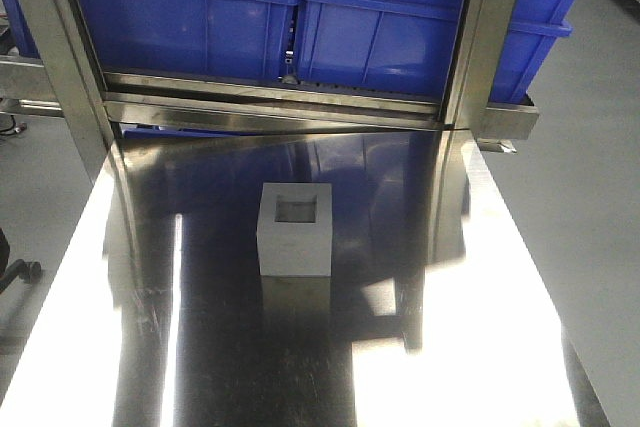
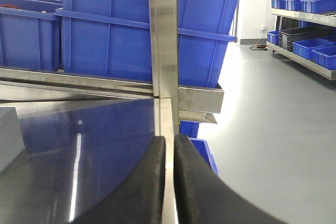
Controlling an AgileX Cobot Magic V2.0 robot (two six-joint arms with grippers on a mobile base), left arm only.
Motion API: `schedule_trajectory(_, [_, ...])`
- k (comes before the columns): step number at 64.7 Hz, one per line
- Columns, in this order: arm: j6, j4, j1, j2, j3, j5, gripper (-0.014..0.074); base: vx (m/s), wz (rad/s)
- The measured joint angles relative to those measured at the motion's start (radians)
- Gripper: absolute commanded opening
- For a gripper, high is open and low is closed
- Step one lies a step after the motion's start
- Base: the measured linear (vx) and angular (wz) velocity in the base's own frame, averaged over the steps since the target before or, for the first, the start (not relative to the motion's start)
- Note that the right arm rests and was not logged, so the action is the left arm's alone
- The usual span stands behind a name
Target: Sort gray base to blue bin
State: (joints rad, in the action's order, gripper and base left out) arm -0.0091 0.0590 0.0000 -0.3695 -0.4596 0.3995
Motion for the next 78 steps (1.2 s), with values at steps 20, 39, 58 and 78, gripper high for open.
schedule_trajectory(20, [0.024,0.019,-0.004,-0.029,-0.019,0.011,0.0664,0.0,0.0])
schedule_trajectory(39, [0.377,0.268,-0.07,-0.356,-0.252,0.032,0.0633,0.0,0.0])
schedule_trajectory(58, [0.485,0.359,-0.246,-0.769,-0.496,-0.004,0.0628,0.0,0.0])
schedule_trajectory(78, [0.386,0.364,-0.435,-1.141,-0.684,-0.032,0.0628,0.0,0.0])
